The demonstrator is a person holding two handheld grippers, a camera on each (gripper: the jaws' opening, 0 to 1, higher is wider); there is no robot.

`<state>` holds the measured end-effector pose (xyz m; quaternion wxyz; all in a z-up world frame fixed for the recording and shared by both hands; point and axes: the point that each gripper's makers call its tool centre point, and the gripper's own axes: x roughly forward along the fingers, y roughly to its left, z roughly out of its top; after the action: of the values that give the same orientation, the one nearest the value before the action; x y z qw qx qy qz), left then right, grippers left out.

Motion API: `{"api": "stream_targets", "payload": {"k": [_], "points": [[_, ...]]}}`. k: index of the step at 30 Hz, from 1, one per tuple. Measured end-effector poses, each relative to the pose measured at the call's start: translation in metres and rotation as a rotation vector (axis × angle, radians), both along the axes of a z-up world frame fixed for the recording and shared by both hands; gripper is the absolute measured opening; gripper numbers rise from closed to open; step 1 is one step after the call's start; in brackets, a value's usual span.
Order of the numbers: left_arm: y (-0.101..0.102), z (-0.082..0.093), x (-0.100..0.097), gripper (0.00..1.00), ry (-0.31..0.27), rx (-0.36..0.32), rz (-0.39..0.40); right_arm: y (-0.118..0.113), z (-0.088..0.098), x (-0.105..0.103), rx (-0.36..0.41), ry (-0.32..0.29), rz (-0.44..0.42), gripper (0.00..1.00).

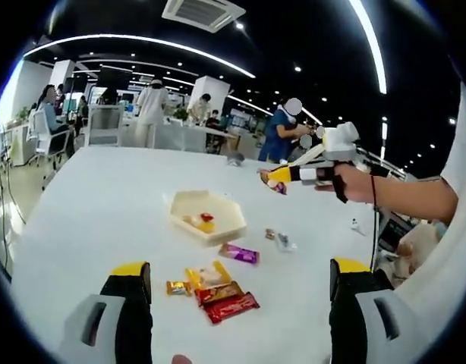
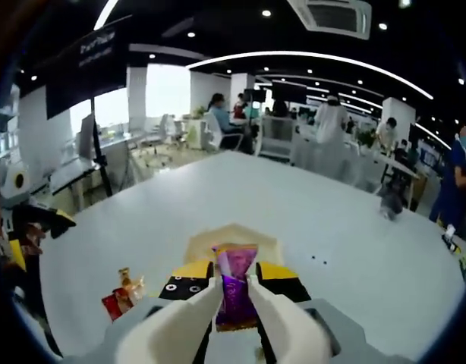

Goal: Place the target food into the container with the food tongs after gripping and lifting it, then release it inside without dropping or visibly crushing the food.

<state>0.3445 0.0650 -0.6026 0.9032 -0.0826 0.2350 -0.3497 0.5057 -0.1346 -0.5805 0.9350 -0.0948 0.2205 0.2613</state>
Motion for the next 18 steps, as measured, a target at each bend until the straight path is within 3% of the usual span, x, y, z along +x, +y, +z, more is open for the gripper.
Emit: {"api": "stream_targets", "payload": {"k": [18], "points": [[0.020, -0.013, 0.001, 0.97, 0.056, 0.017, 0.108, 0.023, -0.025, 0.072, 0.033, 0.036, 0.028, 0.21]]}}
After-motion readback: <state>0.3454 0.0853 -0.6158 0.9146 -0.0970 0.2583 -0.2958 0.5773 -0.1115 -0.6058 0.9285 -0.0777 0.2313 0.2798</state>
